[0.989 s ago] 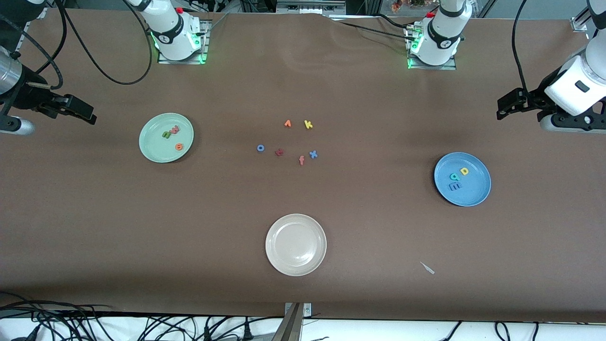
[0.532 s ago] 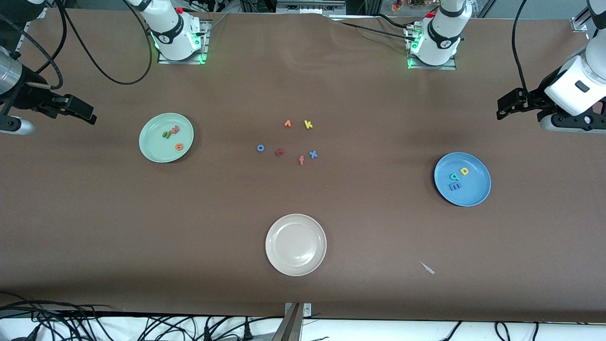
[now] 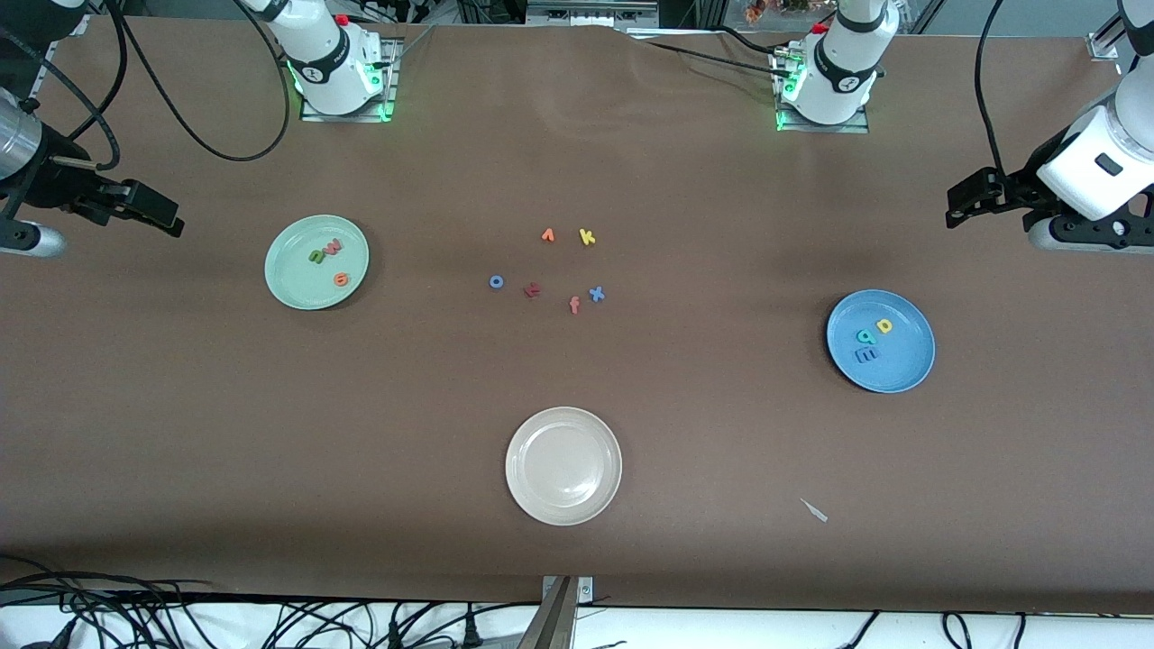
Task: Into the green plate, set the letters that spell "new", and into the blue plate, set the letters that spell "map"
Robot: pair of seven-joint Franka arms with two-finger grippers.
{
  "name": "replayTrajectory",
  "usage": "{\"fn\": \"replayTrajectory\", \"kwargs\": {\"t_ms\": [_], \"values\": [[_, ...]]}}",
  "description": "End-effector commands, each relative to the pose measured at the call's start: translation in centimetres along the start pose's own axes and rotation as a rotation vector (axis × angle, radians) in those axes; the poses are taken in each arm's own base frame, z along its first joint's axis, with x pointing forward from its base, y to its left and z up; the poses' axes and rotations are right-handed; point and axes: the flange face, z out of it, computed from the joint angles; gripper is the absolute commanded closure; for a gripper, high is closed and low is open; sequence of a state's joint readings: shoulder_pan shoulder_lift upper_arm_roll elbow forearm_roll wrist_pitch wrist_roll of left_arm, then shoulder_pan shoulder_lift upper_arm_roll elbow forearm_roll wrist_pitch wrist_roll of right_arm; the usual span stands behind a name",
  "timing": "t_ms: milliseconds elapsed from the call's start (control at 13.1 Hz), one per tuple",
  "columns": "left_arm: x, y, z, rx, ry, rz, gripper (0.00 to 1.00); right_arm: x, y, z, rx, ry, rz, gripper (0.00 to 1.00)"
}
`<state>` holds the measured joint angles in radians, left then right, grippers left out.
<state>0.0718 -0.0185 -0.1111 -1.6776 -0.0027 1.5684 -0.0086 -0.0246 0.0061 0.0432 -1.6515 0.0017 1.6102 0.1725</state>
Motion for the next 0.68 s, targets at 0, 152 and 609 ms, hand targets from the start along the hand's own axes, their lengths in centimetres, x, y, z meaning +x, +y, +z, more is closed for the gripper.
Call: {"fn": "replayTrajectory", "kwargs": {"t_ms": [0, 152, 609], "values": [[-0.05, 0.14, -0.03, -0.015, 0.015, 0.007, 0.00, -0.37, 0.10, -0.13, 0.004, 0.001, 0.010, 0.00], [-0.05, 0.05, -0.03, -0.015, 0.015, 0.006, 0.00, -0.38, 0.12, -0.12, 0.002, -0.001, 0.010, 0.00], [-0.04, 0.05, 0.10, -0.015, 0.014, 0.007, 0.00, -0.37, -0.22, 0.09, -0.007, -0.011, -0.013, 0.00]]}}
